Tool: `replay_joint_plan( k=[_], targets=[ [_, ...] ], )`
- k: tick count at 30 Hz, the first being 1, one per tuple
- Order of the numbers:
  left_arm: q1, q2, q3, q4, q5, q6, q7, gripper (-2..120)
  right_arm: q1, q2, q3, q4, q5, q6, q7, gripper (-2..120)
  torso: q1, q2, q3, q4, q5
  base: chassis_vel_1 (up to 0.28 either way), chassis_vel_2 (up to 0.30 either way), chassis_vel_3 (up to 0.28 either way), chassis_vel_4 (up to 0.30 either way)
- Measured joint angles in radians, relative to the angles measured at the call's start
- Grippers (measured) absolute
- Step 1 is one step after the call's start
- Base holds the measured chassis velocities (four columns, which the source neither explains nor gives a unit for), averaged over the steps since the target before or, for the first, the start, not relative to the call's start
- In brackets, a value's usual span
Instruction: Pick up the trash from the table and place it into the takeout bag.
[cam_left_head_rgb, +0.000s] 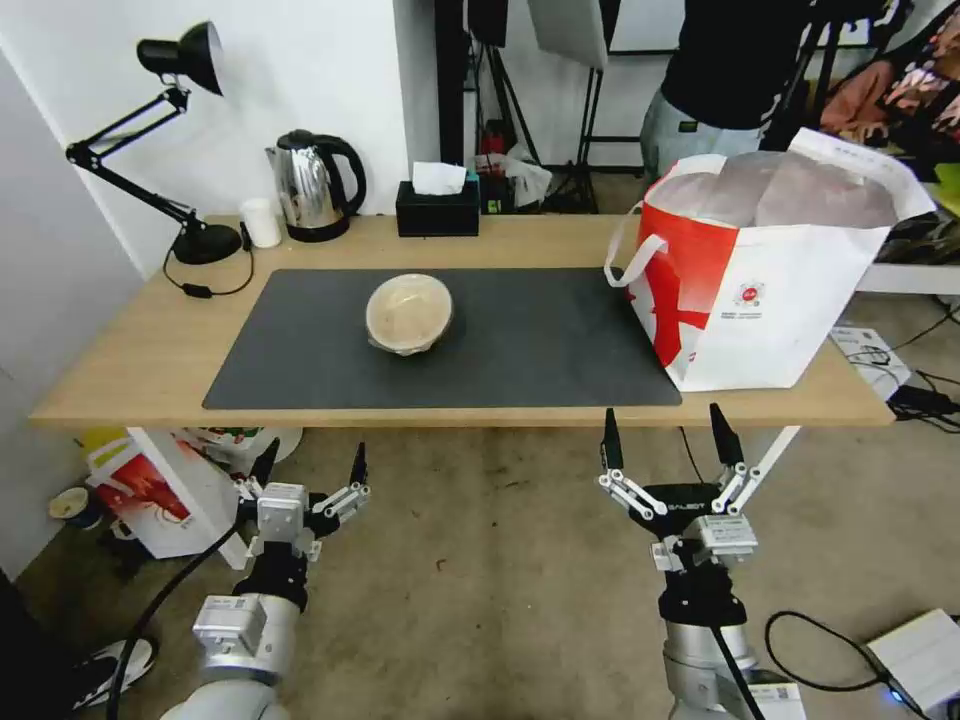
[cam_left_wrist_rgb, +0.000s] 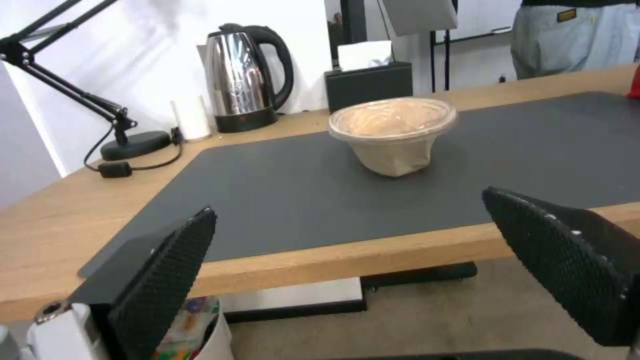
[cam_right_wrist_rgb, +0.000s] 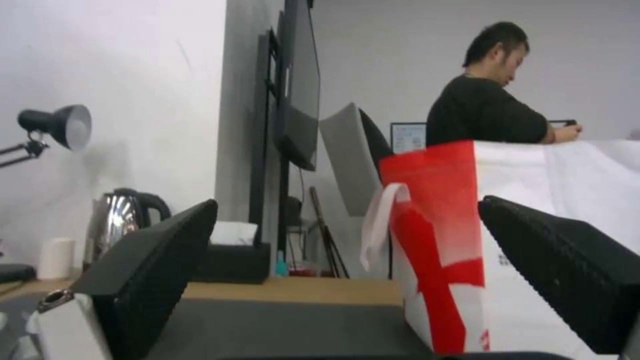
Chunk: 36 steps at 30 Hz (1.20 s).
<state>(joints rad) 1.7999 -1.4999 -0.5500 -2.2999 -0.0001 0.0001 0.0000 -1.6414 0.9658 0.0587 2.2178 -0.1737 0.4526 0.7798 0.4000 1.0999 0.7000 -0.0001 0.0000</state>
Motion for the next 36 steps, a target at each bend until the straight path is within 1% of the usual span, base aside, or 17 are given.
replay_joint_plan(
  k=[7,19,23,36],
  targets=[
    [0.0,0.0,0.0,0.0,0.0,0.0,0.0,100,-0.003,0.026,-0.016,-0.046,-0.016,0.002,0.006,100,0.0,0.0,0.0,0.0001,0.0,0.0,0.0,0.0,0.0],
    [0.0,0.0,0.0,0.0,0.0,0.0,0.0,100,0.01,0.027,-0.023,-0.087,-0.017,0.001,0.006,100,0.0,0.0,0.0,0.0001,0.0,0.0,0.0,0.0,0.0],
    [0.0,0.0,0.0,0.0,0.0,0.0,0.0,100,0.012,0.023,-0.032,-0.119,-0.013,0.004,0.008,100,0.0,0.0,0.0,0.0001,0.0,0.0,0.0,0.0,0.0],
    [0.0,0.0,0.0,0.0,0.0,0.0,0.0,100,0.009,0.036,-0.052,-0.131,0.027,0.007,-0.002,100,0.0,0.0,0.0,0.0001,0.0,0.0,0.0,0.0,0.0]
  ],
)
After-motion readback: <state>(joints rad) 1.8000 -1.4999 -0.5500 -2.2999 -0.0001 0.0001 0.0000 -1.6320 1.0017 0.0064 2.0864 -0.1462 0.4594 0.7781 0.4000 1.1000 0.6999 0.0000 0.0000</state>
